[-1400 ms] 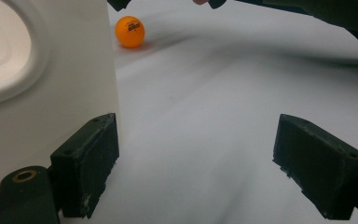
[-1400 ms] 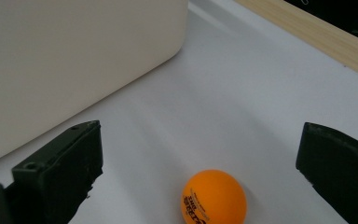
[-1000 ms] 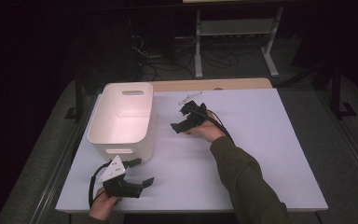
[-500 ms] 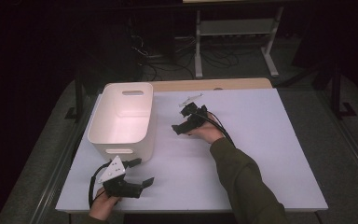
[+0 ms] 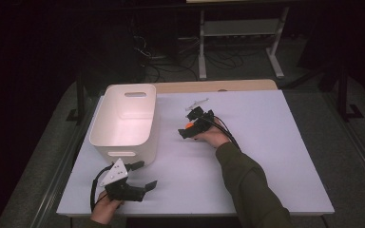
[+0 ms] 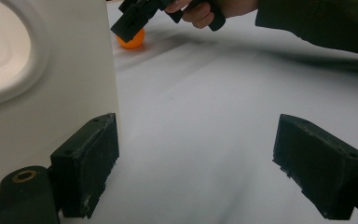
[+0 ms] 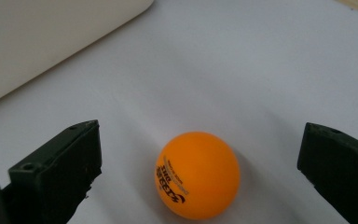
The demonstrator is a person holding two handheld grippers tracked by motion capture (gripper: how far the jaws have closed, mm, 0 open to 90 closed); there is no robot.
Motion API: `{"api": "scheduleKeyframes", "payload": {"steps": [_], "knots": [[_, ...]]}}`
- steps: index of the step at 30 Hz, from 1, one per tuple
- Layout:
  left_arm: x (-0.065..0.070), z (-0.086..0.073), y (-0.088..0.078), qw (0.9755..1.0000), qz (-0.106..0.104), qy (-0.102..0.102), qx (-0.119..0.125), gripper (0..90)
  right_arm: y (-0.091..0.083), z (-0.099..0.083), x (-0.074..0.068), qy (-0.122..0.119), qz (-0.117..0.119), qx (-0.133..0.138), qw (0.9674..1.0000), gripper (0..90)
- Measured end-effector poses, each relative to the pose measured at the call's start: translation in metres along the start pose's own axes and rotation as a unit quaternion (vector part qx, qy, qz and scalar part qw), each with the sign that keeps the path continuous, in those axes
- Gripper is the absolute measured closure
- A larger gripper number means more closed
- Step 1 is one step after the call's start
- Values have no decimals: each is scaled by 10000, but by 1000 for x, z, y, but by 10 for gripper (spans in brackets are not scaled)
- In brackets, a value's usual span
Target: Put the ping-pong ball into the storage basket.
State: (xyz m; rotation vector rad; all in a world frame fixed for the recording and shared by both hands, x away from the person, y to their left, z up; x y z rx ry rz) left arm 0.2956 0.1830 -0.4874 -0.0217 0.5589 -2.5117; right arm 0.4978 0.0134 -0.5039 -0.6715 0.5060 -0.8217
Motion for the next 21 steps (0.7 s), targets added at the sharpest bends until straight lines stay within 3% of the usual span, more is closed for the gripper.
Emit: {"api": "scheduleKeyframes", "payload": {"steps": [21], "knots": [[0, 0, 0, 10000, -4, -1, -6, 141, 8, -10, -1, 55, 43, -149, 9999, 11]]}}
Point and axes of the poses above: each handheld gripper's, and its own axes: y roughly forward along the jaws, z roughly out of its top, x roughly to its right, the point moved 9 cm from there along y, roughly forward along the jaws, and after that the axes turned 10 degrees about y, right-handed, at the moved point
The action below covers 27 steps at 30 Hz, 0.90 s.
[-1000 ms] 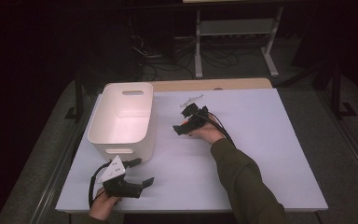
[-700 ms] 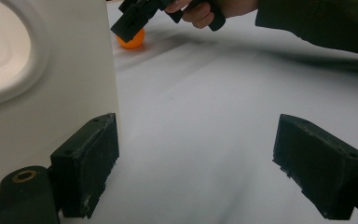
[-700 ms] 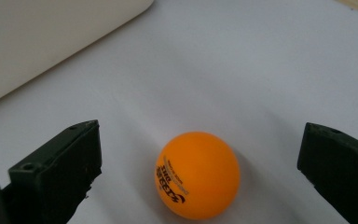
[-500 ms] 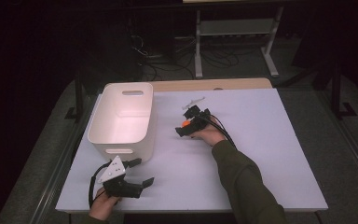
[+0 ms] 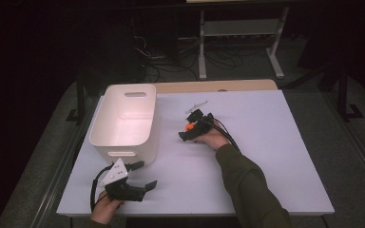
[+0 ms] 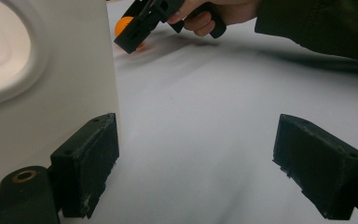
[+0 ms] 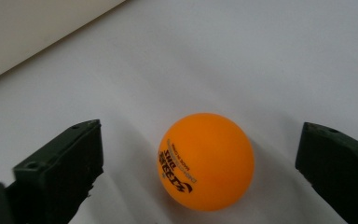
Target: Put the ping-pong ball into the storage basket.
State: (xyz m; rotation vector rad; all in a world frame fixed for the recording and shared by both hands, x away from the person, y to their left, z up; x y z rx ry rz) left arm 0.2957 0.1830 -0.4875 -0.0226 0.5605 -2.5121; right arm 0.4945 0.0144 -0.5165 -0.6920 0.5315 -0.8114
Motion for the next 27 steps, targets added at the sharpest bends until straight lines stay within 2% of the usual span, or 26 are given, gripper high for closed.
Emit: {"api": "scheduleKeyframes", "payload": {"steps": [8, 17, 27], "knots": [[0, 0, 0, 10000, 5, 23, -2, 141, -3, 2, 2, -31, -60, 50, 10000, 89], [0, 0, 0, 10000, 7, 31, -8, 141, -5, -2, 0, -28, 37, -12, 10000, 202], [0, 0, 0, 10000, 6, 24, -27, 141, -6, -4, 2, -84, 12, -27, 10000, 314]]}}
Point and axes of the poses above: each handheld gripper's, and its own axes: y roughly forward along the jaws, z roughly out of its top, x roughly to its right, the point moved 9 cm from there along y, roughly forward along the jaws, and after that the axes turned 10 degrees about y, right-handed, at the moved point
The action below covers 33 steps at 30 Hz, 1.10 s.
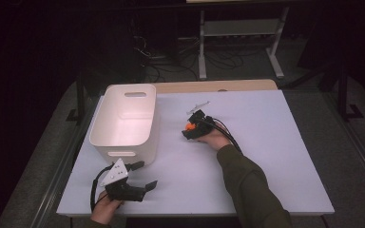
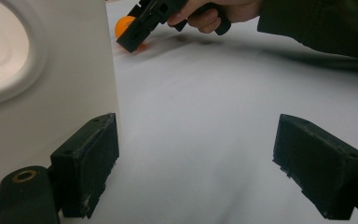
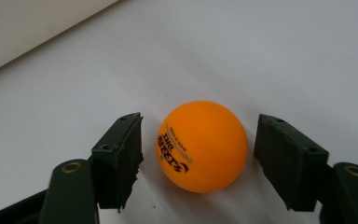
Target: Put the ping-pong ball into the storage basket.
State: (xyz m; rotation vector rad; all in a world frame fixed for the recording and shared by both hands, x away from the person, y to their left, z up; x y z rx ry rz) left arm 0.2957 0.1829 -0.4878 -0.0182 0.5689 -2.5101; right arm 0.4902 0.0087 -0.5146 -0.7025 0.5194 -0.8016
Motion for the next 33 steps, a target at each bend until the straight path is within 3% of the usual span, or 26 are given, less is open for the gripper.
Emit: {"api": "scheduleKeyframes", "payload": {"steps": [24, 33], "knots": [[0, 0, 0, 10000, 2, -8, 19, 141, 0, 0, 1, 30, 37, 24, 10000, 486], [0, 0, 0, 10000, 1, -3, 11, 141, 0, 0, 0, 31, 57, 14, 10000, 492]]}}
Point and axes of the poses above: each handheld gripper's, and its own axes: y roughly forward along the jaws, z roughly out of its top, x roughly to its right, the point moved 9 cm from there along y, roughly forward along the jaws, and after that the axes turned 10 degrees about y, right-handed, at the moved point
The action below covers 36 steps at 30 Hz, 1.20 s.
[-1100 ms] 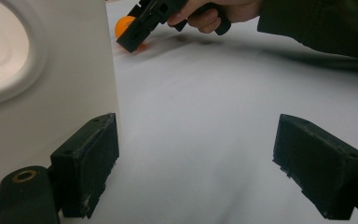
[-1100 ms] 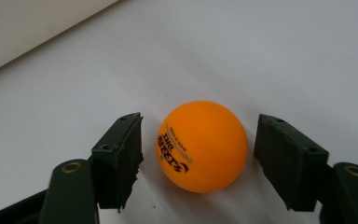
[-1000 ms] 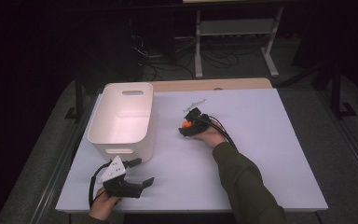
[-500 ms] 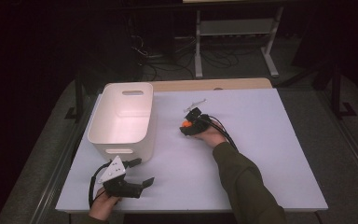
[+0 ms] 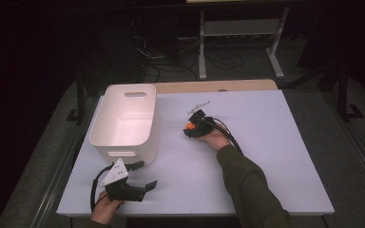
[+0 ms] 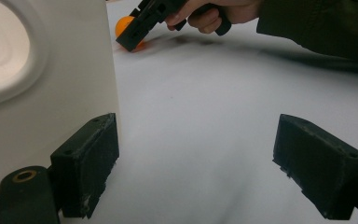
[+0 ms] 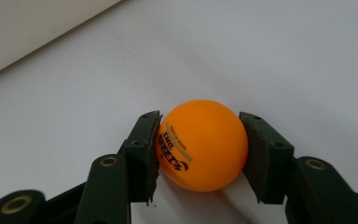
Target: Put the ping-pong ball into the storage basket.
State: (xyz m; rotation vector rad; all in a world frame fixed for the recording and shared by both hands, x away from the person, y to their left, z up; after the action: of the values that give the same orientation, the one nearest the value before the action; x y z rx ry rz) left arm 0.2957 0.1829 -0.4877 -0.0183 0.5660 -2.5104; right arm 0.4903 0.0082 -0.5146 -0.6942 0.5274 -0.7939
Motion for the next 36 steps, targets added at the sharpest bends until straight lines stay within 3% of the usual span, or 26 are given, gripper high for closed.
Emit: {"api": "scheduleKeyframes", "payload": {"steps": [13, 36], "knots": [[0, 0, 0, 10000, -2, -1, -12, 141, -6, 1, -6, -72, 99, 15, 9999, 493], [0, 0, 0, 10000, -3, 19, -42, 141, -26, -9, -26, -316, 483, 7, 9983, 495]]}}
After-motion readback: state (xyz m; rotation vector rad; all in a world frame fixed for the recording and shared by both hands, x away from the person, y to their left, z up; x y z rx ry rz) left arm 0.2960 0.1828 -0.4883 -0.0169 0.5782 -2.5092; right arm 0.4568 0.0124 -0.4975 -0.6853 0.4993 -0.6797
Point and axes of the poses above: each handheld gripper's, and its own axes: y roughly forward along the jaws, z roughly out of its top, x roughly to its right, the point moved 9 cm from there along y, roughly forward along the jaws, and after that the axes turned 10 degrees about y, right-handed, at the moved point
